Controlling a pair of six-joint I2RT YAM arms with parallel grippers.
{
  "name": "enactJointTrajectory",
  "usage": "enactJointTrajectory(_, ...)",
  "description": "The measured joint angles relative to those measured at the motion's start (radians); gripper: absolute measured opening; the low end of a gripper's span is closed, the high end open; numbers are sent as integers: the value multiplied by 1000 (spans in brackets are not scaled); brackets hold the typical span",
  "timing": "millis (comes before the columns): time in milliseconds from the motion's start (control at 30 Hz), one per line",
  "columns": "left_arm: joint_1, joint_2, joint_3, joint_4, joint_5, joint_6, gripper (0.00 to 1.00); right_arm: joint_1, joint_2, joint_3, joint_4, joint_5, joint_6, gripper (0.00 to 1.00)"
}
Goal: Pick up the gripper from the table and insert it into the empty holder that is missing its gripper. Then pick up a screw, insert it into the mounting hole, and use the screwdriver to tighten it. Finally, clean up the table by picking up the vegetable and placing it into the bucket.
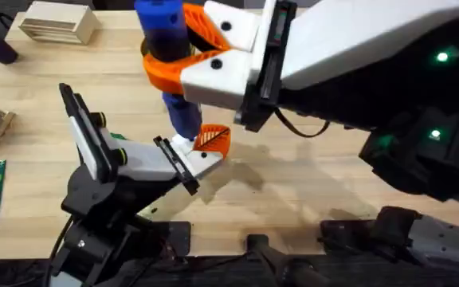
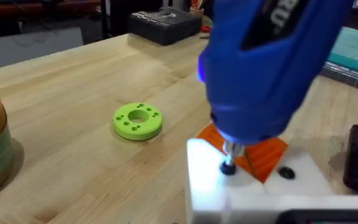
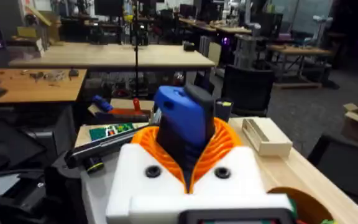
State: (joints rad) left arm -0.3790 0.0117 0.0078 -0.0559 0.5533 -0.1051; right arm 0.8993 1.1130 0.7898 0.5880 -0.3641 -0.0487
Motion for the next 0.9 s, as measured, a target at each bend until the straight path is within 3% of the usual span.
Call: enactJointTrajectory(900,0,0,0,0,0,0,4,1,4,-1,34,0,2,31)
